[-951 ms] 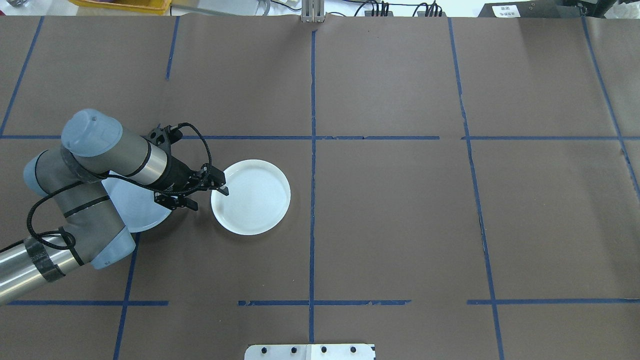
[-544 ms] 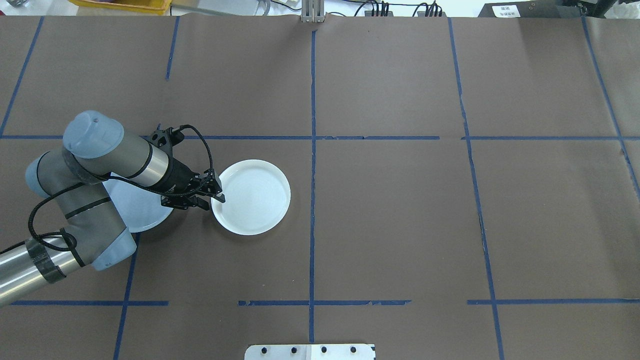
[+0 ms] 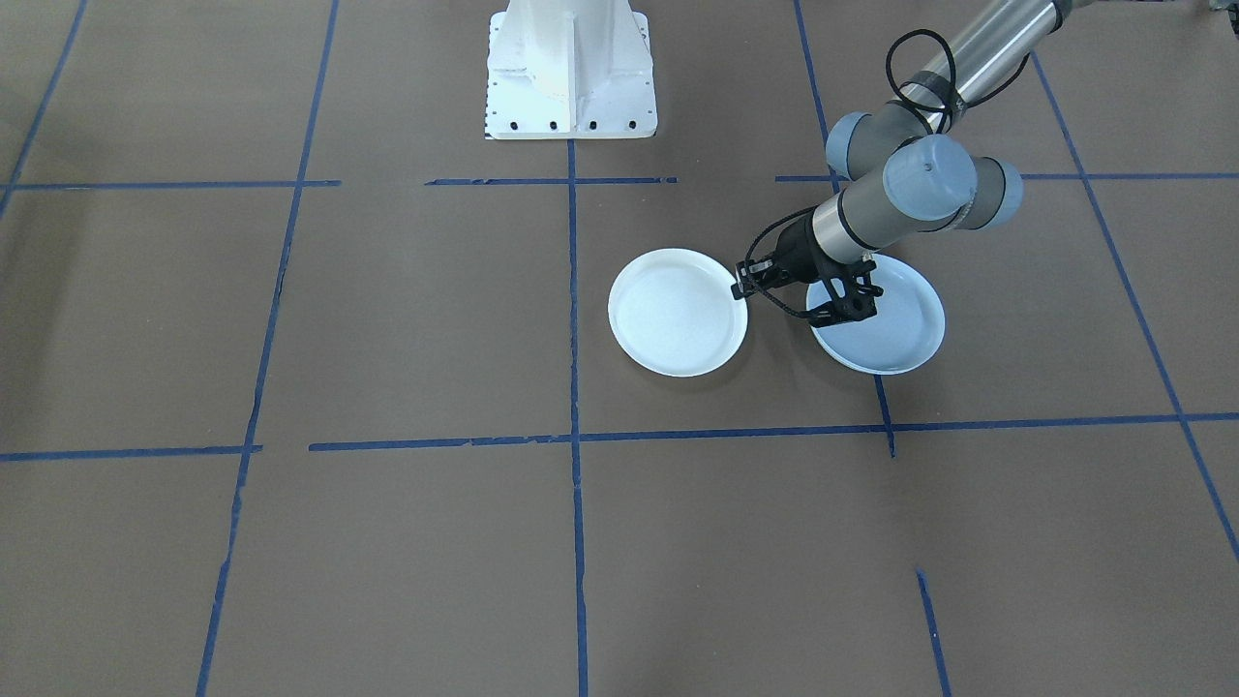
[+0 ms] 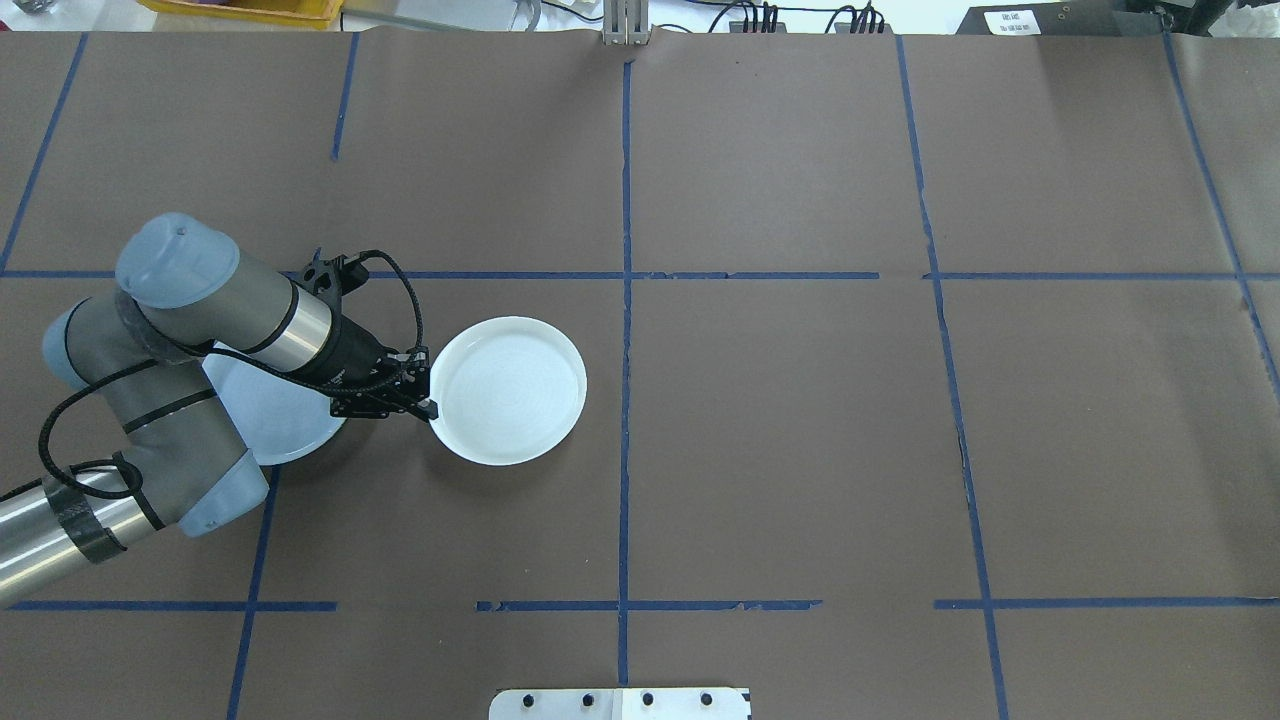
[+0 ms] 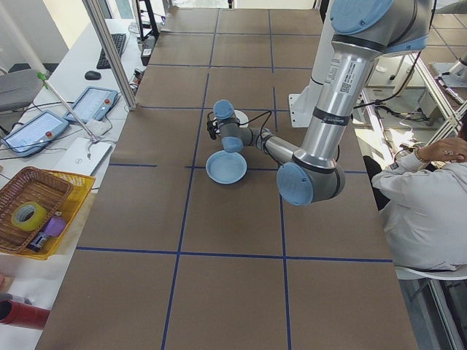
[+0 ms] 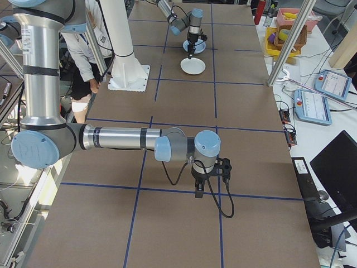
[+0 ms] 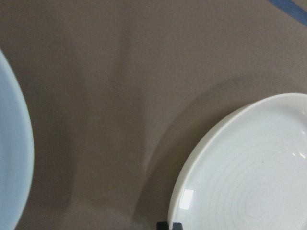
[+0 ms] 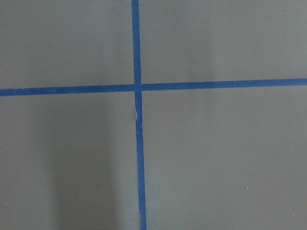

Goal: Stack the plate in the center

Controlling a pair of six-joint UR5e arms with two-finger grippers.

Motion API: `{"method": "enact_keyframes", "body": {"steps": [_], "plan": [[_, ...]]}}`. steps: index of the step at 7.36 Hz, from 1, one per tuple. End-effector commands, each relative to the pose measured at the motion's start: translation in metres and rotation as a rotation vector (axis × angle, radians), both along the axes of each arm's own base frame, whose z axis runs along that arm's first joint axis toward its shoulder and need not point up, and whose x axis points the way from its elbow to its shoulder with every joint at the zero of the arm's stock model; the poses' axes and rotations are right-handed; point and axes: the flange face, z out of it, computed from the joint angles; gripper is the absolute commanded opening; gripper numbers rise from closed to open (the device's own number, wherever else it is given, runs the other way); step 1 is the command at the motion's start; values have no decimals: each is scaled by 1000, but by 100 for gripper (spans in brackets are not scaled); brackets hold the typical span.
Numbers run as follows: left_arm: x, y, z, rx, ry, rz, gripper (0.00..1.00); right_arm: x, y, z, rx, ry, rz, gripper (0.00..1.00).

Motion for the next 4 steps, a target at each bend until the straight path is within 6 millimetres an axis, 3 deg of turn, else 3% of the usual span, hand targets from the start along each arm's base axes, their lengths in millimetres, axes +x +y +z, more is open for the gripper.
{"method": "enact_keyframes", "body": {"steps": [1,3,4], "plan": [[-61,-22,-11,14,57,9,0,0,0,0,1,0,-1,100],[-128,-31,28,113,83,31,0,0,0,0,0,1,0,100],[-171,-28,67,171,81,30,0,0,0,0,1,0,-1,100]]}}
